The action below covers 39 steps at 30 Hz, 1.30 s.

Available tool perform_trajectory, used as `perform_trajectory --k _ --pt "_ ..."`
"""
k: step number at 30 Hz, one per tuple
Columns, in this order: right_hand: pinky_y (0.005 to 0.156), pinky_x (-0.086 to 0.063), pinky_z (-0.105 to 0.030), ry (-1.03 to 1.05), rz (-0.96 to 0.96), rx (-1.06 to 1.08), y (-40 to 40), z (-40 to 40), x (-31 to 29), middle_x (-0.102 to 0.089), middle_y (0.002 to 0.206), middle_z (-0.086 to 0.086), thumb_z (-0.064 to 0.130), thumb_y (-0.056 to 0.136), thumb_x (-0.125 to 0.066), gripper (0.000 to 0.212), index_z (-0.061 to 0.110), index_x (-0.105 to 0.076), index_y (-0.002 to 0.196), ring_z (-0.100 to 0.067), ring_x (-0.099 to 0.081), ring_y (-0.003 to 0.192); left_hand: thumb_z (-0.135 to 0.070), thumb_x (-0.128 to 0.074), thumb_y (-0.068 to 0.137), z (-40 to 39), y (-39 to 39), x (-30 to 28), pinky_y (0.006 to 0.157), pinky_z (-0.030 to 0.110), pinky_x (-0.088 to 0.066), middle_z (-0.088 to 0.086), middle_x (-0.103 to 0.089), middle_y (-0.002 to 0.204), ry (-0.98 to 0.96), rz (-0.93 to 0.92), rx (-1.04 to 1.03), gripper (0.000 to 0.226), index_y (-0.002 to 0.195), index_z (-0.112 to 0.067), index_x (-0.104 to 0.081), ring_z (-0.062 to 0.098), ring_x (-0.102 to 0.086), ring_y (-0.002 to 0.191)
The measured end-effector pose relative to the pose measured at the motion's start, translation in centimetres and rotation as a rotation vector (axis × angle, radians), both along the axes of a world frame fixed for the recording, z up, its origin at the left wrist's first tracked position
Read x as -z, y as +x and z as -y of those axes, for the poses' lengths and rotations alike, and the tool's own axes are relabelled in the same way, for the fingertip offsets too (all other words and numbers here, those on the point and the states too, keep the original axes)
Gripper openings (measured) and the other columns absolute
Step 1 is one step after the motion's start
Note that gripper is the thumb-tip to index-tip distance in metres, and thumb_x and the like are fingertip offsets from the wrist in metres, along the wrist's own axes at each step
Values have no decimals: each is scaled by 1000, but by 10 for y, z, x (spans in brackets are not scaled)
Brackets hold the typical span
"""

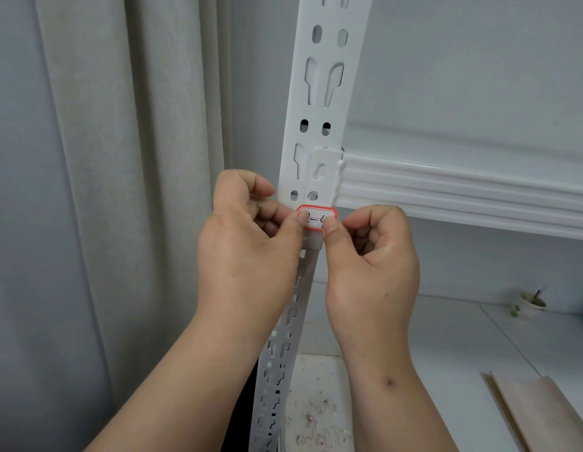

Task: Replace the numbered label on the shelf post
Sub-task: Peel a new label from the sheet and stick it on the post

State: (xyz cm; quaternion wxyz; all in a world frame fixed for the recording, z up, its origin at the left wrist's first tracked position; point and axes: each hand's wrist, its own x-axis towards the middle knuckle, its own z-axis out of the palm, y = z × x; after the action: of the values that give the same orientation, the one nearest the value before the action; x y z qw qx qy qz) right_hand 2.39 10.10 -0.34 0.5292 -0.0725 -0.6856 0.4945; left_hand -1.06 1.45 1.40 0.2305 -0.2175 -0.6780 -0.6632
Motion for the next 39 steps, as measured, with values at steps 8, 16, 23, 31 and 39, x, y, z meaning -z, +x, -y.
perform_trajectory --k 8,16,23,31,39 --pt "57 -41 -15 2 -12 -9 -1 1 0 -56 66 11 17 84 -71 26 29 -50 73 -5 -51 60 -13 -76 81 0 -2 2 52 6 -41 -16 -67 75 -9 -8 -23 42 84 -34 -39 3 -57 57" --pt "58 -41 -15 -4 -10 -8 -3 1 0 -56 65 12 19 84 -72 27 29 -50 73 -6 -52 60 -11 -76 81 -1 -3 3 53 6 -40 -10 -67 67 -10 -24 -55 44 83 -34 -38 6 -58 59" --pt "57 -41 -14 0 -12 -13 -3 1 -1 -56 64 12 17 84 -72 27 29 -50 73 -4 -52 59 -11 -75 81 -2 -3 3 53 6 -40 -13 -67 71 -9 -30 -64 44 83 -34 -38 5 -58 59" --pt "55 -41 -15 -7 -12 -22 -5 0 -1 -55 63 12 17 83 -72 26 28 -51 73 -4 -50 56 -12 -75 81 -2 -4 4 56 8 -42 -18 -67 76 -23 -36 -69 43 84 -34 -38 4 -58 60" --pt "55 -41 -14 -4 -7 -14 -5 0 -2 -56 64 11 16 84 -72 27 28 -50 73 -4 -50 55 -13 -75 81 -3 -4 4 55 6 -41 -21 -66 78 -34 -54 -81 43 84 -34 -38 1 -58 59"
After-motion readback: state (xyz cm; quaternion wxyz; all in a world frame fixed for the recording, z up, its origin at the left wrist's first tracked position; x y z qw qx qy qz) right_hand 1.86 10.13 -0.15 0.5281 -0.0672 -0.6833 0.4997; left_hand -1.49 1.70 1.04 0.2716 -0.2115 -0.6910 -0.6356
